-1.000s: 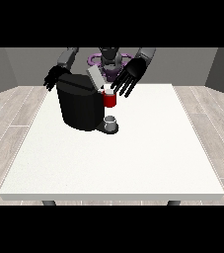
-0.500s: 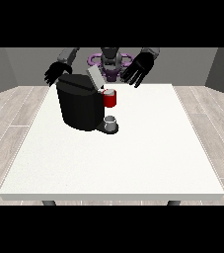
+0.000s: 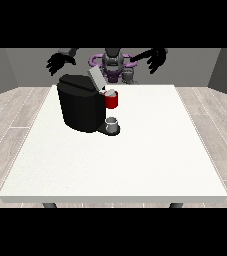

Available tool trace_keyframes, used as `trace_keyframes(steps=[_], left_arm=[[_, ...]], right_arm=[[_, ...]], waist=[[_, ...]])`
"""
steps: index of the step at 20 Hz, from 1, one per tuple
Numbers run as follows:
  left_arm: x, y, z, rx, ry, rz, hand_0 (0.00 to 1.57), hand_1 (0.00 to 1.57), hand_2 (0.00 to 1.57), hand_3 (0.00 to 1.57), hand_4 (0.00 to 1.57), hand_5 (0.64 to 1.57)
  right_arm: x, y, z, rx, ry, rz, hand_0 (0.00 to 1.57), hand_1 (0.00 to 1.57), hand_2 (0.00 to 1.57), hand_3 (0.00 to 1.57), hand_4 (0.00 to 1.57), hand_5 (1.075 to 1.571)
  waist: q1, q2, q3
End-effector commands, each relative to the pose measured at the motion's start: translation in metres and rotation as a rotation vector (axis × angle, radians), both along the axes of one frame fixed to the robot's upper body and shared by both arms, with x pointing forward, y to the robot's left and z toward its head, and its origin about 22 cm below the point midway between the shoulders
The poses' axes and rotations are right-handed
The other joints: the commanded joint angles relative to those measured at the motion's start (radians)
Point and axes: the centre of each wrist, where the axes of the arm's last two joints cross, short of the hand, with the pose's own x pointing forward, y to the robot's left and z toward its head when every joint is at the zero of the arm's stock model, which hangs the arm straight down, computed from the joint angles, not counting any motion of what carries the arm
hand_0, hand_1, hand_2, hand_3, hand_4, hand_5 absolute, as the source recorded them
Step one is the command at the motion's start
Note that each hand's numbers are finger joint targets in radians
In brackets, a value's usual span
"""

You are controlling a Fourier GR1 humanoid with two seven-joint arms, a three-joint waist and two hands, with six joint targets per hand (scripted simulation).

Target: Insert the coffee pod into the coffee machine and close the lid

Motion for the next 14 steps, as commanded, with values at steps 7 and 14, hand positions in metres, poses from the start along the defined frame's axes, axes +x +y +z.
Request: trace_keyframes(steps=[7, 14], left_arm=[[-0.051, 0.008, -0.084, -0.260, 0.155, 0.058, 0.00, 0.00, 0.00, 0.00, 0.09, 1.571], [-0.077, -0.007, -0.111, -0.361, 0.168, 0.055, 0.00, 0.00, 0.00, 0.00, 0.00, 1.571]], right_arm=[[0.013, -0.004, 0.045, -0.040, -0.044, 0.130, 0.00, 0.00, 0.00, 0.00, 0.00, 1.571], [0.024, 0.003, 0.064, -0.077, -0.059, 0.242, 0.00, 0.00, 0.00, 0.00, 0.00, 1.571]], waist=[[0.111, -0.137, 0.0005], [0.157, -0.101, 0.0007]])
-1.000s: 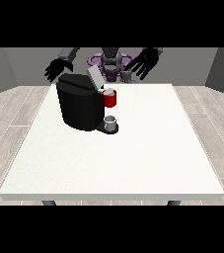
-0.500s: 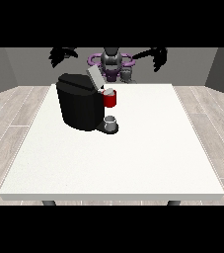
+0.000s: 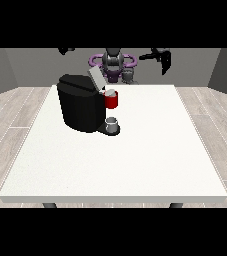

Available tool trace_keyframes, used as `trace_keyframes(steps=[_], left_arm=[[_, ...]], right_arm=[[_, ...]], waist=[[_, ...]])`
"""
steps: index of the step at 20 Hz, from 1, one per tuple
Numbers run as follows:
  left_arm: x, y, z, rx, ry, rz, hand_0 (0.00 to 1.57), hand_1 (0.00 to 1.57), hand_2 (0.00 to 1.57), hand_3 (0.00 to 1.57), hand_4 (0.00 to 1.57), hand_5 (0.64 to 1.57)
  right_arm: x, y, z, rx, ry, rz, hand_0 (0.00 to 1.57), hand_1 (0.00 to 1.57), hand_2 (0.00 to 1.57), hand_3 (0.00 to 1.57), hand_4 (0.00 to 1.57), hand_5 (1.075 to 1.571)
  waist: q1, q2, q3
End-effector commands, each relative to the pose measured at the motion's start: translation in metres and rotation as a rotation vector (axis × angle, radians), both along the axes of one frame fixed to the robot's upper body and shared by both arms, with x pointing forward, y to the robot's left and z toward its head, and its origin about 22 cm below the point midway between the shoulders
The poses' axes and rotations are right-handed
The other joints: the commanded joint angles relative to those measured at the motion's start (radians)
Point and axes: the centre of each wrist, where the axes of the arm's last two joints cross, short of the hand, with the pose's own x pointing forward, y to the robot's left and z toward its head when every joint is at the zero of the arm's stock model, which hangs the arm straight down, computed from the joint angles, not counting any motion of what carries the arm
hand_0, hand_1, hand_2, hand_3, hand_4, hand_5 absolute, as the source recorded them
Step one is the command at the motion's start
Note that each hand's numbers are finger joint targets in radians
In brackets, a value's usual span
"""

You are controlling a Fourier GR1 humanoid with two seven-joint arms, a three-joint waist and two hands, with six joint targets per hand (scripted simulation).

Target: Insert the coffee pod into the coffee machine and close the lid

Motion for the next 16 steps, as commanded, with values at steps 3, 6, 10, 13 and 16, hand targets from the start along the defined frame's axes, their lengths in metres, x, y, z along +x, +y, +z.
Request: trace_keyframes(steps=[3, 6, 10, 13, 16], left_arm=[[-0.020, 0.002, -0.014, -0.087, -0.005, 0.010, 0.00, 0.00, 0.00, 0.00, 0.14, 1.571], [-0.005, -0.007, 0.021, -0.072, -0.046, 0.001, 0.00, 0.00, 0.00, 0.00, 0.00, 1.571], [-0.043, -0.012, -0.011, -0.110, -0.002, 0.018, 0.00, 0.00, 0.00, 0.00, 0.22, 1.571], [-0.033, -0.019, 0.013, -0.101, -0.071, -0.007, 0.00, 0.00, 0.00, 0.00, 0.00, 1.571], [-0.036, -0.006, 0.026, -0.132, -0.086, -0.017, 0.00, 0.00, 0.00, 0.00, 0.00, 1.571]], right_arm=[[0.009, 0.014, 0.014, -0.050, -0.049, 0.084, 0.00, 0.00, 0.00, 0.00, 0.14, 1.571], [0.019, 0.019, 0.014, -0.082, -0.078, 0.087, 0.00, 0.00, 0.00, 0.00, 0.22, 1.571], [0.007, 0.026, -0.012, -0.079, 0.008, 0.113, 0.00, 0.00, 0.00, 0.00, 0.12, 1.571], [0.031, 0.028, 0.004, -0.025, -0.050, 0.100, 0.00, 0.00, 0.00, 0.00, 0.00, 1.571], [0.035, 0.002, -0.006, -0.038, -0.039, 0.047, 0.00, 0.00, 0.00, 0.00, 0.00, 1.571]], waist=[[0.048, 0.033, 0.0003], [0.060, 0.064, 0.0005], [0.071, 0.025, 0.0005], [0.089, 0.111, 0.0005], [0.137, 0.144, 0.0007]])
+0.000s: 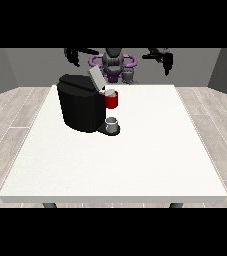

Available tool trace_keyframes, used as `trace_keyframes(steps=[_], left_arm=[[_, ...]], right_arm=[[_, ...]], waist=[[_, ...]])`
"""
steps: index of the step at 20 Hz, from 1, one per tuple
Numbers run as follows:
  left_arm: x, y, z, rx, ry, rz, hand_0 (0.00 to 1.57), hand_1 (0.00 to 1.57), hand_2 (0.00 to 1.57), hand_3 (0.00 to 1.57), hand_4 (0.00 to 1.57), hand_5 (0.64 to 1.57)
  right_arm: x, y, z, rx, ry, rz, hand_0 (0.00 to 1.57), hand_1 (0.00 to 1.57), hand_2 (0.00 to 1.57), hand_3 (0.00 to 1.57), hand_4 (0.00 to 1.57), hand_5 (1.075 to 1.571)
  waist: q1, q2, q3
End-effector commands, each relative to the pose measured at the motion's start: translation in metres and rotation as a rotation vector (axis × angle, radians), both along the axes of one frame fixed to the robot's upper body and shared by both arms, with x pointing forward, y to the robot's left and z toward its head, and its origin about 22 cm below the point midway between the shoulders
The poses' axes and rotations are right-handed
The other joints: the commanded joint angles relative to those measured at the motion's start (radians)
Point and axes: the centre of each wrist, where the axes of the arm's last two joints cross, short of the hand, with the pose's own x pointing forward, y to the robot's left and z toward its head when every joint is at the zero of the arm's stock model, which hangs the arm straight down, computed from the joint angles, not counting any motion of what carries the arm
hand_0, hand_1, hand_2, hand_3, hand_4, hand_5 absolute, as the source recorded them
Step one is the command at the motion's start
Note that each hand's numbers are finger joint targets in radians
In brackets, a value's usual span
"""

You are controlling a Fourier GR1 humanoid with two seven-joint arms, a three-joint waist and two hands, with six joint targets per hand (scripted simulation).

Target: Insert the coffee pod into the coffee machine and close the lid

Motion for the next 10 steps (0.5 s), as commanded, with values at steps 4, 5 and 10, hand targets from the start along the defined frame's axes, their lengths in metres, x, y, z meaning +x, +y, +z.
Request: trace_keyframes(steps=[4, 5, 10], left_arm=[[-0.013, -0.005, 0.021, -0.033, -0.036, -0.014, 0.00, 0.00, 0.00, 0.00, 0.00, 1.571], [-0.024, -0.004, 0.005, -0.031, -0.051, 0.001, 0.00, 0.00, 0.00, 0.00, 0.00, 1.571], [-0.038, 0.009, -0.005, -0.009, -0.028, 0.066, 0.00, 0.00, 0.00, 0.00, 0.00, 1.571]], right_arm=[[0.027, -0.007, 0.002, 0.021, 0.013, -0.049, 0.00, 0.00, 0.00, 0.00, 0.00, 1.571], [0.025, -0.005, -0.002, 0.033, -0.019, -0.028, 0.00, 0.00, 0.00, 0.00, 0.00, 1.571], [0.038, 0.032, 0.017, 0.020, 0.023, 0.064, 0.00, 0.00, 0.00, 0.00, 0.00, 1.571]], waist=[[0.053, 0.066, 0.0002], [0.029, 0.104, 0.0001], [-0.044, 0.103, -0.0003]])
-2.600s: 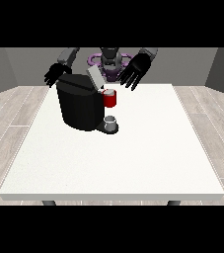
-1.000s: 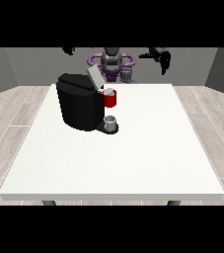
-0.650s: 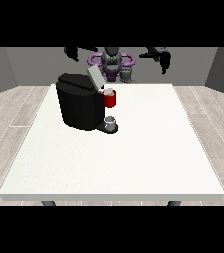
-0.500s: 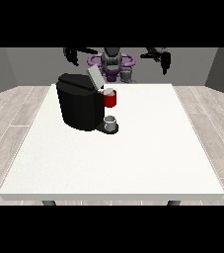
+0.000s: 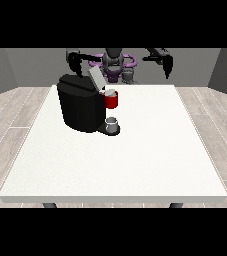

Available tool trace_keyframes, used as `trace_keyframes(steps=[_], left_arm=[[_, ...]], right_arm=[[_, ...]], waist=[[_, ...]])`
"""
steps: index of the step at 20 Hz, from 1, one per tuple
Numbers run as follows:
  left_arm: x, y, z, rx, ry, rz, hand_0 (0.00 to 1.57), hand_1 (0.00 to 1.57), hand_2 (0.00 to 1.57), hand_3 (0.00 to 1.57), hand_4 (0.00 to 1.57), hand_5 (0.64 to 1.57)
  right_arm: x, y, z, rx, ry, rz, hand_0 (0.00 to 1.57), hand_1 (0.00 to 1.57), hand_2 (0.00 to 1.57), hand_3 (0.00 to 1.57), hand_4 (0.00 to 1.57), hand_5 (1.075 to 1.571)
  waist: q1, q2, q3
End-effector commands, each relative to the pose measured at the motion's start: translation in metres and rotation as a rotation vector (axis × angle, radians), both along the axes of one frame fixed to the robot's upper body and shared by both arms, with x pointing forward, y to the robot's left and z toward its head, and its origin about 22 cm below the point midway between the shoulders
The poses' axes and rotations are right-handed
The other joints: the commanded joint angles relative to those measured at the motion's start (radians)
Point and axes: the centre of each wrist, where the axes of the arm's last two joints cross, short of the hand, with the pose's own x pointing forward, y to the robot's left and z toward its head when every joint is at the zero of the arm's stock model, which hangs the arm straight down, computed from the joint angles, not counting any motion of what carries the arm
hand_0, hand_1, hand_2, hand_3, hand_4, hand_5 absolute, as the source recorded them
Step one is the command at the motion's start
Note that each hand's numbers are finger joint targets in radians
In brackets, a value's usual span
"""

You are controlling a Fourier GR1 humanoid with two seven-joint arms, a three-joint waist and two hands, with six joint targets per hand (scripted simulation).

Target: Insert the coffee pod into the coffee machine and close the lid

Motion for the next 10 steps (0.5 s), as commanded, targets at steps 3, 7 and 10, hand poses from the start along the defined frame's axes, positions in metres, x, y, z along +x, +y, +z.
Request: trace_keyframes(steps=[3, 7, 10], left_arm=[[-0.007, 0.017, 0.018, 0.012, -0.005, 0.017, 0.00, 0.00, 0.00, 0.00, 0.00, 1.571], [-0.011, 0.001, 0.024, 0.018, -0.075, 0.041, 0.00, 0.00, 0.00, 0.00, 0.00, 1.571], [-0.007, 0.026, 0.026, 0.007, -0.102, 0.046, 0.00, 0.00, 0.00, 0.00, 0.00, 1.571]], right_arm=[[0.013, 0.026, 0.003, -0.044, 0.030, 0.029, 0.00, 0.00, 0.00, 0.00, 0.00, 1.571], [0.027, 0.020, 0.012, -0.046, -0.021, 0.048, 0.00, 0.00, 0.00, 0.00, 0.00, 1.571], [0.031, 0.025, 0.016, -0.077, -0.074, 0.061, 0.00, 0.00, 0.00, 0.00, 0.00, 1.571]], waist=[[-0.014, 0.022, -0.0004], [-0.012, 0.066, -0.0003], [-0.023, 0.112, -0.0003]])
